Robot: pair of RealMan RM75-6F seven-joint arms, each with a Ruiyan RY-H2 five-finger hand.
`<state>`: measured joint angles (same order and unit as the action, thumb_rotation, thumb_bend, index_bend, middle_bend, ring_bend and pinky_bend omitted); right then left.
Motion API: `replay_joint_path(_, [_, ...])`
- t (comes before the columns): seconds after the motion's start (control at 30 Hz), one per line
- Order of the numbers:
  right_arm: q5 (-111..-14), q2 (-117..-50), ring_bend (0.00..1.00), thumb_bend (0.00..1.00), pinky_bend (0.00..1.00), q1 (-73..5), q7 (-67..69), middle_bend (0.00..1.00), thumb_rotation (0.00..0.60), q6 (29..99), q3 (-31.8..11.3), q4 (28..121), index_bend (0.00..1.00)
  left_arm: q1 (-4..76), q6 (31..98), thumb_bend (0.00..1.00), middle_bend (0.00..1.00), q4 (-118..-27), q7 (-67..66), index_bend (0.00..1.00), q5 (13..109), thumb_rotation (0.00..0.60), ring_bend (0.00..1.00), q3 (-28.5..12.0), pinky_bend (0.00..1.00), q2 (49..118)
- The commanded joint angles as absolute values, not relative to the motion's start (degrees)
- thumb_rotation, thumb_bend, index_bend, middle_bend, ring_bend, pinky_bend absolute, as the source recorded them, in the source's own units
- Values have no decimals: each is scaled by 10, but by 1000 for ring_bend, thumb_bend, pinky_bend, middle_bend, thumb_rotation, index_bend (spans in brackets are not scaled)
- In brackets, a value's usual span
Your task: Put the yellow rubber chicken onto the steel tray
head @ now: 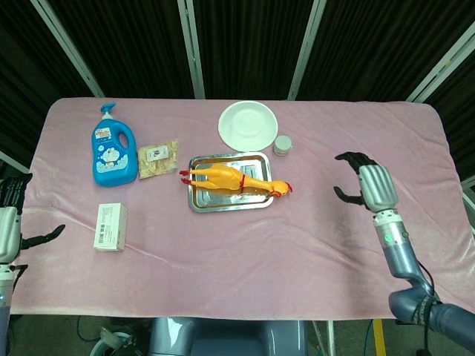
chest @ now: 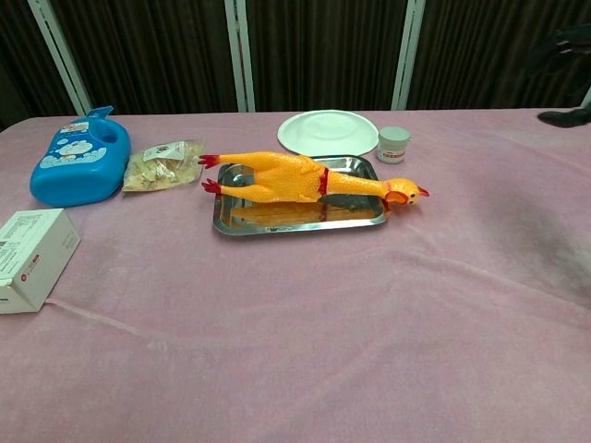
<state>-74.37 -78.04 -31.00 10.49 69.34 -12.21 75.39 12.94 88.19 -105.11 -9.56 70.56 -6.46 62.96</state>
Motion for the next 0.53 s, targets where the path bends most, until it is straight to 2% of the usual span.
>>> replay_joint_path(0.03, [-771,-747,206,298,299,-236,42,272,600,780,-78,801,284,110,906,48,73,-1038,-107,73,730,600,0,-50,119,637])
replay_joint_path(0.3, [-787,-730,186,299,277,-142,17,271,600,870,-31,836,284,82,919,48,70,-1028,-122,73,764,600,0,-20,118,647])
replay_joint_path(0.53, [-797,-716,186,299,277,-96,7,271,600,905,-11,860,284,65,924,48,69,-1025,-125,73,786,600,0,-6,118,651])
